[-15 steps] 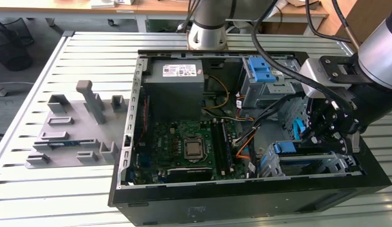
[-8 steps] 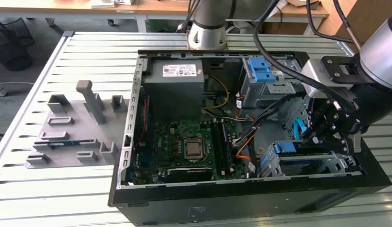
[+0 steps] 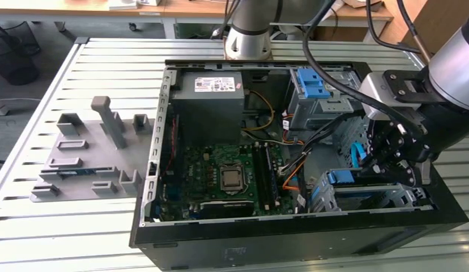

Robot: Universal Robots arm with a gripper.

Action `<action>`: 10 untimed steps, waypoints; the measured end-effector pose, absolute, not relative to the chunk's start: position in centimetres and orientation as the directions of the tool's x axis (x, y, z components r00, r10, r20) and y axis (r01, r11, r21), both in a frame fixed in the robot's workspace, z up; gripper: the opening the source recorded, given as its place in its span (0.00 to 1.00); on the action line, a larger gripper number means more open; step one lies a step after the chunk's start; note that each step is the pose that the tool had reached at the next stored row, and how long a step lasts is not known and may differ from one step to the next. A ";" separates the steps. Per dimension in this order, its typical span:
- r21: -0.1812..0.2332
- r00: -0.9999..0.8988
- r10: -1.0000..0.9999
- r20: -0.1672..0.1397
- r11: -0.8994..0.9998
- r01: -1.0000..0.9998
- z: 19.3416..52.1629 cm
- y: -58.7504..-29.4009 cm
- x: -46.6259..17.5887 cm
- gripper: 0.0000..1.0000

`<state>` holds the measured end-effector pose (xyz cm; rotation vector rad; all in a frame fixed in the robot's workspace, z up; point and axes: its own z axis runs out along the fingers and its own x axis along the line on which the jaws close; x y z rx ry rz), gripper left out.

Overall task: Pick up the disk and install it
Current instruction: 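Insert the second disk wire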

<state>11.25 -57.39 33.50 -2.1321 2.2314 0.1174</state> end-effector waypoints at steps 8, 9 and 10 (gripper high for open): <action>0.018 -0.046 -0.995 -0.091 0.045 -0.999 33.4 -57.4 11.3 0.16; 0.018 -0.046 -0.995 -0.091 0.045 -0.999 33.3 -57.4 11.3 0.16; 0.018 -0.046 -0.995 -0.091 0.045 -0.999 33.3 -57.4 11.3 0.16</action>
